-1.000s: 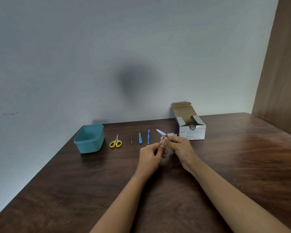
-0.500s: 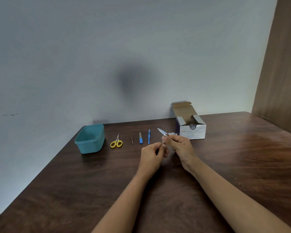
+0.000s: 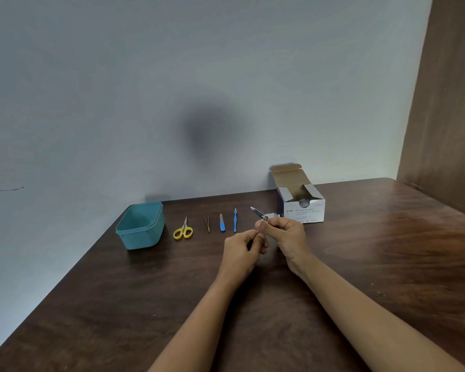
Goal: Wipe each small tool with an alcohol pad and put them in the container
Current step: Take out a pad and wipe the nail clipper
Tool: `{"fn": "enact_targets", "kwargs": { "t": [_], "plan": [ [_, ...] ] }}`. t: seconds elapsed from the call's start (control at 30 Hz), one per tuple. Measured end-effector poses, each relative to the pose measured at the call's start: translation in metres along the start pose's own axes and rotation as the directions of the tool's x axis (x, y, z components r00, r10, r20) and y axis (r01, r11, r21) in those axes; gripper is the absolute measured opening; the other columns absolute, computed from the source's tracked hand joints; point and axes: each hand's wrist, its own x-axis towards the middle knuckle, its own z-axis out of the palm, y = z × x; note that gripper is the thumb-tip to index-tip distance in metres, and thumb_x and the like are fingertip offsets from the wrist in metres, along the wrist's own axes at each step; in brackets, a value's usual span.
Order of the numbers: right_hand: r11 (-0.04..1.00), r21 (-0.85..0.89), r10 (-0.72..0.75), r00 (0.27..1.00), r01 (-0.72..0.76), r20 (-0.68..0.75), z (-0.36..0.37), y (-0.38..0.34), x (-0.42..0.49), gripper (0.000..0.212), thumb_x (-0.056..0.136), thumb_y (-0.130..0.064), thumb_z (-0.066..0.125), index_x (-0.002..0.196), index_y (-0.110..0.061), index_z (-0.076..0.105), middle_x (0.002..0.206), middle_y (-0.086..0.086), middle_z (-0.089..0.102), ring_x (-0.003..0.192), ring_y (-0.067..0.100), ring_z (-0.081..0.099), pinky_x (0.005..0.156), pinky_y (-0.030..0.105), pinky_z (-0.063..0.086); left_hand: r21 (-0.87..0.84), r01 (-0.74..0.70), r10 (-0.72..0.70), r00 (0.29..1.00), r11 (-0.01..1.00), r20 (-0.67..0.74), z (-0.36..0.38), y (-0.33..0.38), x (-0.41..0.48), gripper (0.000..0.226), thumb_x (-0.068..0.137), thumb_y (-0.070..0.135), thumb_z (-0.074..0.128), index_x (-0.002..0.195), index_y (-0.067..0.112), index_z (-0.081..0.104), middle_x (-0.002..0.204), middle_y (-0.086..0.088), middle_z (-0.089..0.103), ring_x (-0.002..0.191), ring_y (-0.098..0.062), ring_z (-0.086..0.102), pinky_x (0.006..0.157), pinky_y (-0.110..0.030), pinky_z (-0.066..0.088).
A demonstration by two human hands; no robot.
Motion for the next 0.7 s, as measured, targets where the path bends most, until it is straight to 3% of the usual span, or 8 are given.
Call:
{"fn": "enact_targets", "kwargs": {
  "t": [0.23,0.33,0.4,0.57,0.7],
  "plan": [
    [1.000,-0.016,0.018,0.999,-0.017,0.037,-0.0018,0.0032,0.0029,0.020,0.084,-0.014,0.068,0.085,0.006,0.071,0.074,0.014,0.064,0.061,0.000,0.059,0.063,0.006,0.046,-0.036,0.009,-0.009,1.000,0.999,-0.013,0.0000,0.0005,-0.0003,0.030,0.097,0.018,0.052,0.072,0.014,0.068,0.062,0.006,0.064,0.062,0.001,0.058,0.061,-0.009,0.042],
    [1.000,-0.001,0.021,0.998,-0.021,0.055,-0.0033,0.0052,0.0048,0.013,0.088,-0.013,0.064,0.085,-0.003,0.073,0.078,0.005,0.069,0.072,-0.003,0.064,0.068,0.007,0.046,-0.046,0.024,-0.025,0.999,0.999,-0.025,-0.0004,-0.0013,0.0003,0.031,0.097,0.021,0.052,0.071,0.016,0.068,0.066,0.002,0.067,0.065,-0.012,0.061,0.064,-0.020,0.047],
    [1.000,-0.003,0.023,0.997,-0.023,0.073,-0.0045,0.0065,0.0057,0.014,0.089,-0.013,0.062,0.085,-0.005,0.073,0.077,0.001,0.070,0.076,0.000,0.064,0.071,0.009,0.047,-0.048,0.027,-0.029,0.999,0.998,-0.032,-0.0005,-0.0024,0.0004,0.031,0.096,0.020,0.053,0.070,0.016,0.068,0.067,0.001,0.068,0.067,-0.016,0.062,0.065,-0.022,0.047],
    [0.999,-0.027,0.044,0.986,-0.040,0.163,-0.0070,0.0077,0.0064,0.016,0.084,-0.019,0.069,0.081,-0.004,0.072,0.061,0.003,0.062,0.067,0.014,0.058,0.083,0.030,0.050,-0.078,0.034,-0.037,0.999,0.996,-0.030,-0.0013,-0.0030,-0.0001,0.031,0.096,0.022,0.054,0.072,0.011,0.069,0.065,0.002,0.067,0.063,-0.003,0.059,0.064,-0.014,0.046],
    [0.999,0.003,0.037,0.985,-0.037,0.169,-0.0060,0.0063,0.0048,0.017,0.083,-0.016,0.070,0.078,0.001,0.071,0.057,0.012,0.056,0.057,0.021,0.052,0.076,0.033,0.049,-0.063,0.030,-0.032,0.999,0.998,-0.026,-0.0009,-0.0029,-0.0005,0.032,0.097,0.025,0.054,0.075,0.009,0.070,0.067,-0.001,0.068,0.062,-0.002,0.058,0.063,-0.015,0.046]
  ]
}}
